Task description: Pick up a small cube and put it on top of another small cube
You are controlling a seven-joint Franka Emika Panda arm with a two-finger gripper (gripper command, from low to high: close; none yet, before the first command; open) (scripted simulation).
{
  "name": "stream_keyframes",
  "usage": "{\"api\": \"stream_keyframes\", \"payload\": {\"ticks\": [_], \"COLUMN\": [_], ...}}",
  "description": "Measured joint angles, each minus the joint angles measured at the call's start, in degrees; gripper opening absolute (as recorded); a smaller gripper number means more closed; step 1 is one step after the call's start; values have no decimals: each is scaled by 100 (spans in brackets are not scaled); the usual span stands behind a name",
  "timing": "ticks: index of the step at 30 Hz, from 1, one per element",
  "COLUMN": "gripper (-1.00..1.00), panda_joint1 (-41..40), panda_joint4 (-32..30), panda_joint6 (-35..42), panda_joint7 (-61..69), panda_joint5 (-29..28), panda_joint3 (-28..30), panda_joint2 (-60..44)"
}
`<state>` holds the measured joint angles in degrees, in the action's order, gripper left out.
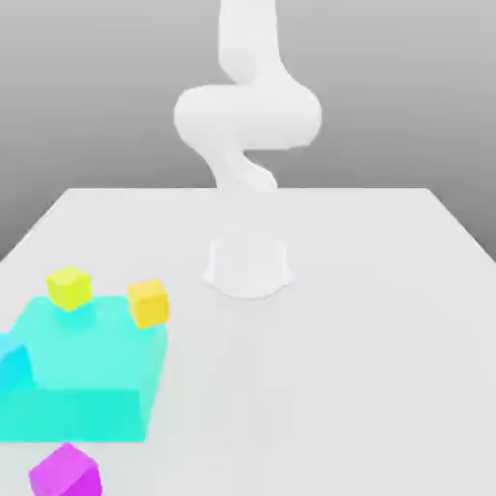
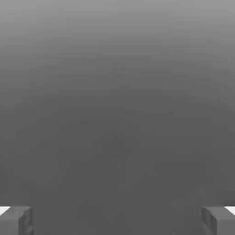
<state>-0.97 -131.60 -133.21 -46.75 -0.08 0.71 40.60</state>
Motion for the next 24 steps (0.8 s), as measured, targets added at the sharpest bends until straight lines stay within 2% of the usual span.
{"api": "stream_keyframes", "payload": {"ticks": [13,24], "gripper": [0,0], "panda_joint1": [-488,-990], "panda_joint4": [86,161], "panda_joint6": [-766,-1398], "panda_joint7": [-378,-488], "panda_joint5": [73,427], "panda_joint3": [451,755], "panda_joint2": [-2732,-5029]}}
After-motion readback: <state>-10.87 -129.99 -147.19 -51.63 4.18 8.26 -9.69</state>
